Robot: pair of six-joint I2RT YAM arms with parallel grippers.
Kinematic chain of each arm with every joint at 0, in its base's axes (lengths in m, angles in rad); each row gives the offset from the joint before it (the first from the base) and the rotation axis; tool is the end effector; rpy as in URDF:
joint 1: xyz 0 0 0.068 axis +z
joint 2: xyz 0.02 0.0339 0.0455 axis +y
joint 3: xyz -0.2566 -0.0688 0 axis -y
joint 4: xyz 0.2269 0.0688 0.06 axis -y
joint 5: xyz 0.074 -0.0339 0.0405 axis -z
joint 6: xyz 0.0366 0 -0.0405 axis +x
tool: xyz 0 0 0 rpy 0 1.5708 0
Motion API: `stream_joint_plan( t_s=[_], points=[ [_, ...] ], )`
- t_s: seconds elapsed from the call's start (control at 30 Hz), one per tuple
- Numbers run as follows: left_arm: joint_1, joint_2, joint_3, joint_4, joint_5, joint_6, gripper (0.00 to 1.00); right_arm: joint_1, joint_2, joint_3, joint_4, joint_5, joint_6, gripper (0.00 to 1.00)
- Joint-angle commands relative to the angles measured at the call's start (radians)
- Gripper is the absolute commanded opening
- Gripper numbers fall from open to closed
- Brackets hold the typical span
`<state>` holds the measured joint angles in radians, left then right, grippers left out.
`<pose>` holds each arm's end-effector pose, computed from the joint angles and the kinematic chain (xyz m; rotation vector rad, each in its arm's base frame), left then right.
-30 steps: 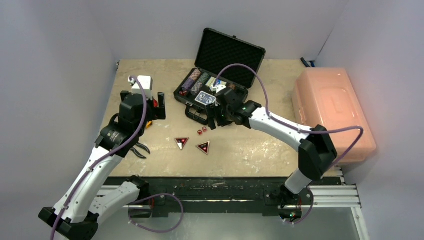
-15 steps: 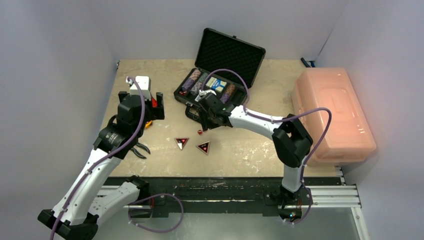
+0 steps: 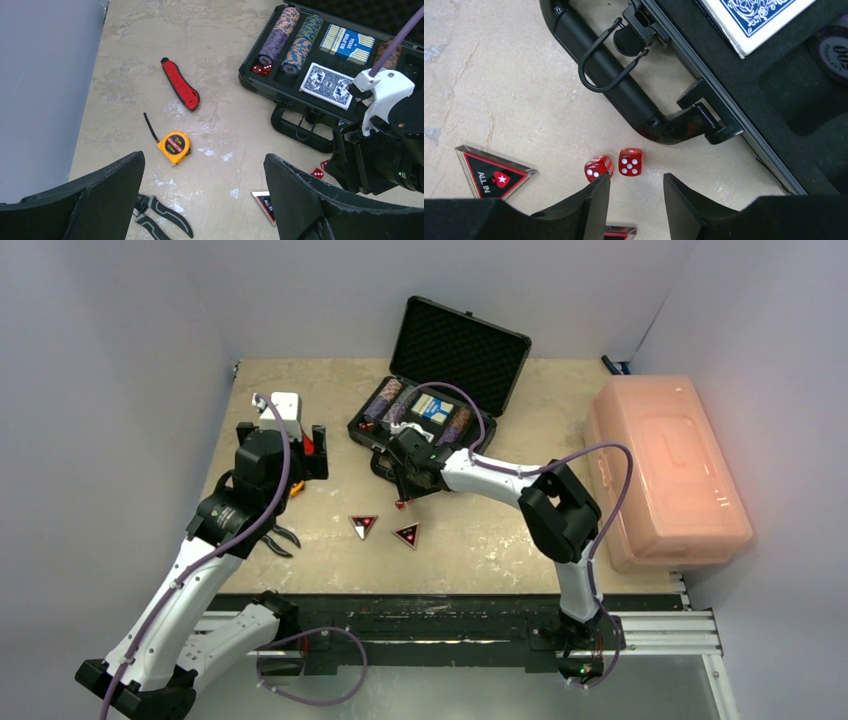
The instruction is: Pack up texas hold em set
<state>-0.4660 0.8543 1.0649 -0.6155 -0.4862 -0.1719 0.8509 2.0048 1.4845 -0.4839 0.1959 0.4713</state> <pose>0.1494 -0.0560 0.3712 -0.0290 1.9267 0.0546 0.2780 0.3063 0.1928 -0.4120 2.5334 0.2596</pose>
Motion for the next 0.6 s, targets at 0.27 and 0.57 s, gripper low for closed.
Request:
stream_joint_plan(
  t_s=[0.27,0.57],
  points=[
    [0.003,-0.011,-0.005,0.034,-0.013,0.015,0.89,0.010,0.033,0.068,-0.001,0.031,0.004,0.44],
    [0.003,-0.011,-0.005,0.033,-0.014,0.018,0.89,0.012,0.059,0.076,-0.004,0.035,-0.003,0.41]
  ],
)
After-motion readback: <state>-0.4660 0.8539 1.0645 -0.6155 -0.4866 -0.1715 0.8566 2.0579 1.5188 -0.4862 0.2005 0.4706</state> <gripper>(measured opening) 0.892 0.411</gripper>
